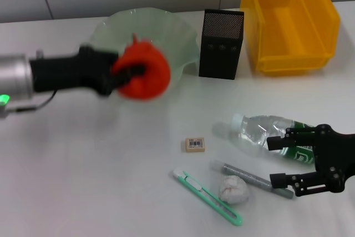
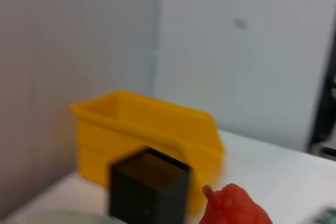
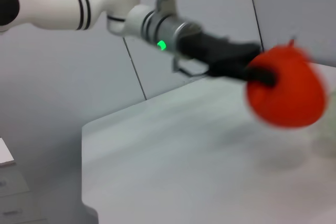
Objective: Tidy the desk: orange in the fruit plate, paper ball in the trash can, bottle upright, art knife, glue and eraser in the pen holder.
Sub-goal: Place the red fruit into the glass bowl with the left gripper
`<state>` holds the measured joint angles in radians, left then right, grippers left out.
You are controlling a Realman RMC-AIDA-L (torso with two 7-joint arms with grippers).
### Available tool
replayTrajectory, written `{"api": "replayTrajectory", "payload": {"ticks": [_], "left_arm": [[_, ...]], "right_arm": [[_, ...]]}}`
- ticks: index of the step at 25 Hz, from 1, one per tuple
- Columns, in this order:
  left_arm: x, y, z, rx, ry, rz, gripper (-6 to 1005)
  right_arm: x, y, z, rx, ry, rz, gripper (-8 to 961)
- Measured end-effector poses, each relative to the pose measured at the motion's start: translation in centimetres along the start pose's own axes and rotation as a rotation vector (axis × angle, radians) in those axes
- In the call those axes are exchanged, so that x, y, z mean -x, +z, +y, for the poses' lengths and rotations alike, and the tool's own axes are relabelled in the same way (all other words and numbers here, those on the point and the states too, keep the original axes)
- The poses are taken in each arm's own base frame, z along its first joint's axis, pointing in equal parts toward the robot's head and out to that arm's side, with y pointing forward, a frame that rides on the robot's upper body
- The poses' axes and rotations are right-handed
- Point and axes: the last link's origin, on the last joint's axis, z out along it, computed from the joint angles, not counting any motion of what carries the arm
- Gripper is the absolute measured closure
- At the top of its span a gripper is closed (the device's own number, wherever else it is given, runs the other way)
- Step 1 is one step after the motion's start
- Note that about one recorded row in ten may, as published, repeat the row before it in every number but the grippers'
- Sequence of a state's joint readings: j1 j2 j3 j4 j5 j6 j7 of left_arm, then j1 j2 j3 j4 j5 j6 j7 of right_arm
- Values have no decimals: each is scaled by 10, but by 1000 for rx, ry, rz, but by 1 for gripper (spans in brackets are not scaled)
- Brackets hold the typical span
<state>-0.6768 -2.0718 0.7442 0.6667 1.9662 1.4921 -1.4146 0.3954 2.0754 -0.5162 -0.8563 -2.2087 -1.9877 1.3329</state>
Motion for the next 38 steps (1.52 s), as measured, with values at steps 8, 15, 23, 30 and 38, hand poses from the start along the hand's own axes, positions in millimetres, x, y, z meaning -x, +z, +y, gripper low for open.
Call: {"api": "replayTrajectory", "payload": {"ticks": [8, 15, 23, 30, 38], "left_arm": [[-20, 25, -33, -197, -3, 63, 853], [-27, 39, -40, -271, 17, 96, 902], [-28, 64, -38, -318, 46, 59, 903], [-28, 65, -38, -331, 46, 58, 778], [-25, 61, -41, -361, 21, 75, 500]], "right_arm": [[4, 1, -1, 0, -16, -18, 185], [5, 5, -2, 12, -12, -26, 185], [5, 5, -2, 11, -13, -30, 184], [5, 5, -2, 8, -12, -33, 185], [3, 4, -2, 3, -8, -35, 188]]}}
